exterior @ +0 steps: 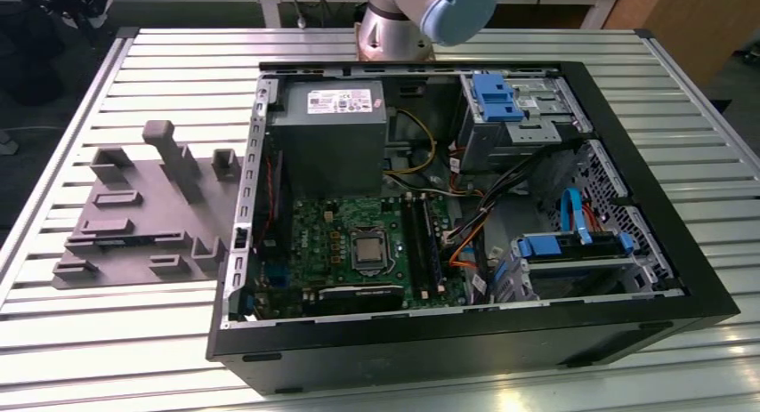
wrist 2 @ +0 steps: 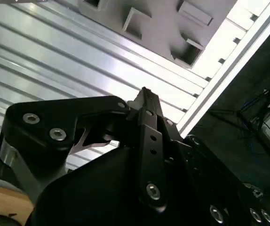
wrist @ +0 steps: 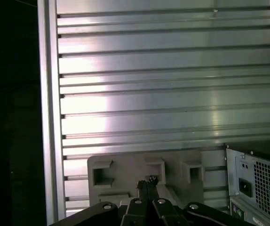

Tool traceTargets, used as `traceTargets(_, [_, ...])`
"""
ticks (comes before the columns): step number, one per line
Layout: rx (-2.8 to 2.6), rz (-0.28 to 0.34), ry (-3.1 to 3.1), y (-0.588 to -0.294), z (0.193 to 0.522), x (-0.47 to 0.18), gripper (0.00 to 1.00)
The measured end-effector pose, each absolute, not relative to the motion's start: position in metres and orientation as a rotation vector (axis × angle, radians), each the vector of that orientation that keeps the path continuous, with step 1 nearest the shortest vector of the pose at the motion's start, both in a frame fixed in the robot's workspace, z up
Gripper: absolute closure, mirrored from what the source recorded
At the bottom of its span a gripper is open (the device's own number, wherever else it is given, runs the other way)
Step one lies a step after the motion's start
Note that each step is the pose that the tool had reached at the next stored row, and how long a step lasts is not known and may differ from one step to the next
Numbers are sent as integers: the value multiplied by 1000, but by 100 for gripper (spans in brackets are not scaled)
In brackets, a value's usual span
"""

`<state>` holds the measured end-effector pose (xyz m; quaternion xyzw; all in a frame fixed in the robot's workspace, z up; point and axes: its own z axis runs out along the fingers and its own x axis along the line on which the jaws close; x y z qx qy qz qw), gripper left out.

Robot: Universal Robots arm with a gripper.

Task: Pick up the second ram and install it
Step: 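Reach for the second ram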

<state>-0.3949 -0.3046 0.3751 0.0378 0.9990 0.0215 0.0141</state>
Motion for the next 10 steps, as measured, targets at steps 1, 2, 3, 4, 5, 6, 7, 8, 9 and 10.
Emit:
traceTargets(1, [118,67,3110,-307,375,-396,89])
traceTargets(2, [118,67,3111,-310,374,-397,89])
traceTargets(3, [118,67,3111,-313,374,-398,89])
traceTargets(4, [118,67,3111,-316,374,-399,89])
traceTargets(5, [118,67,3111,-317,374,-400,89])
traceTargets(6, [118,67,3111,-317,374,-400,89])
traceTargets(7, [118,67,3112,-317,374,-400,89])
traceTargets(8, [118,67,3112,-317,374,-400,89])
traceTargets(9, [118,67,3112,-317,374,-400,89])
traceTargets(10, [118,67,3112,-317,374,-400,89])
